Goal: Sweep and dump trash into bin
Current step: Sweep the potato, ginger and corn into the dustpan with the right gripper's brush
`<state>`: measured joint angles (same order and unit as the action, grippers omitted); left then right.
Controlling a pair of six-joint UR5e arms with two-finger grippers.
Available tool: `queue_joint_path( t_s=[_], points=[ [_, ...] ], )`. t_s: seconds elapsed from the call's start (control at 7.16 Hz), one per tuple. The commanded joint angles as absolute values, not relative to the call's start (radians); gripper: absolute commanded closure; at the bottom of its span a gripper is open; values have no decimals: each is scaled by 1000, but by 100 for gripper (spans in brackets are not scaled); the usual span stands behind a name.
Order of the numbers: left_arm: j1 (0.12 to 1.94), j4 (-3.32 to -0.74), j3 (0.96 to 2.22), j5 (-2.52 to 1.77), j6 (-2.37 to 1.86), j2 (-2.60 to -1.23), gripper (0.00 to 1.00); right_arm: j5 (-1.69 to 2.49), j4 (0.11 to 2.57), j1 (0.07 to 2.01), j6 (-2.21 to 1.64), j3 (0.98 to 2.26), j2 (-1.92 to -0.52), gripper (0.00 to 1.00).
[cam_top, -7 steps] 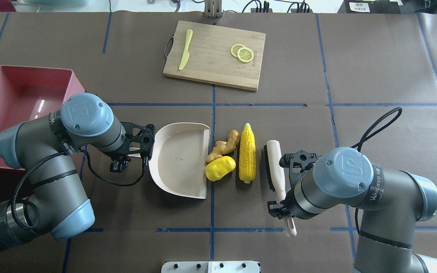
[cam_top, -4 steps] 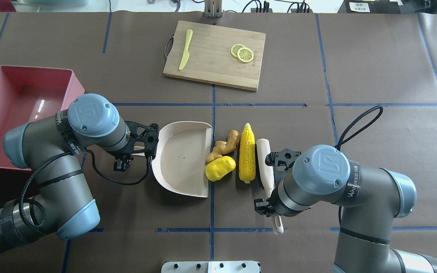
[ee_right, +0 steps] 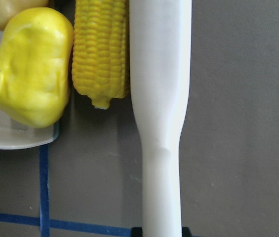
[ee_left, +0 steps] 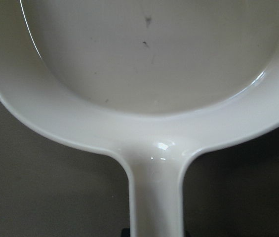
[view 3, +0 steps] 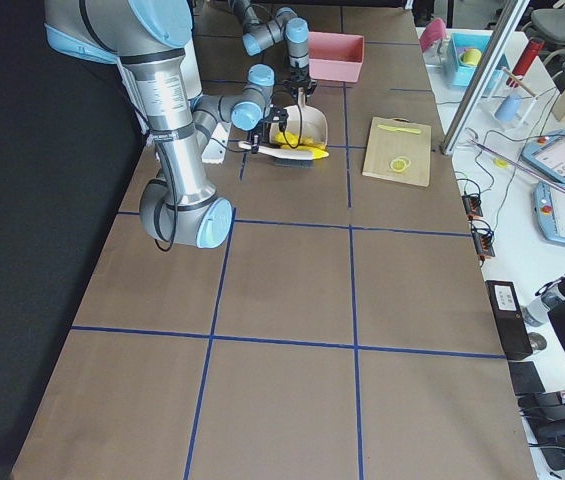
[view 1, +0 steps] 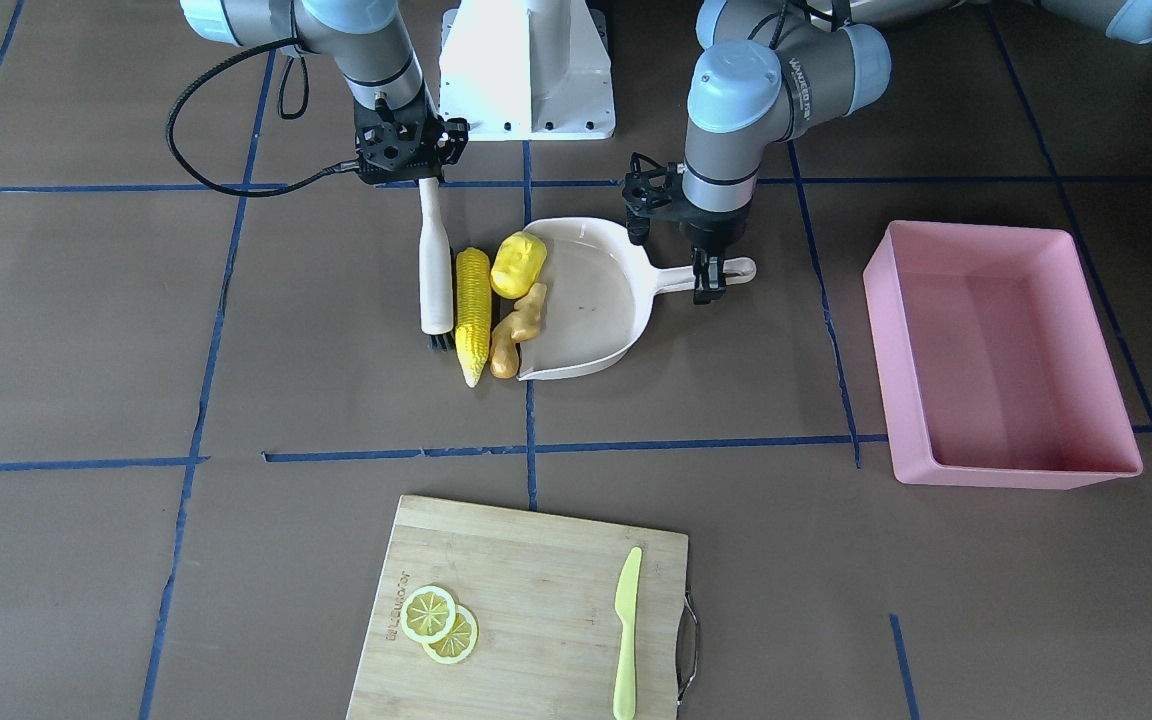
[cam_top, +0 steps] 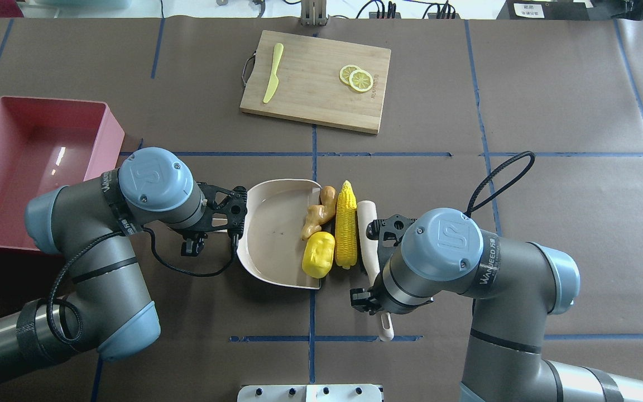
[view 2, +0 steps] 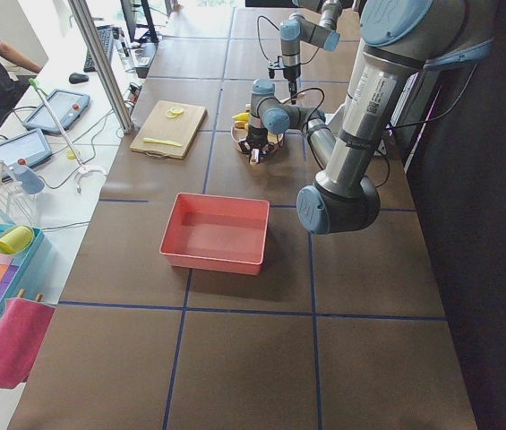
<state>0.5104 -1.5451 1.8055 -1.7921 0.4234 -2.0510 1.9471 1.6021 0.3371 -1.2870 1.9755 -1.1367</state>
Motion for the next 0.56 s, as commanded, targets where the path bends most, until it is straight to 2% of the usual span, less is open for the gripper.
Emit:
queue_joint_path(
  t_s=[0.0, 0.42],
  points=[
    [500, -1517, 1799, -1792, 400, -2083, 84, 1947, 1601, 333, -1289, 1960, -1105, 98],
    [486, -1514, 1783, -1792, 371, -2106, 84, 1947, 1601, 324, -1312, 1937, -1060, 98]
  ],
)
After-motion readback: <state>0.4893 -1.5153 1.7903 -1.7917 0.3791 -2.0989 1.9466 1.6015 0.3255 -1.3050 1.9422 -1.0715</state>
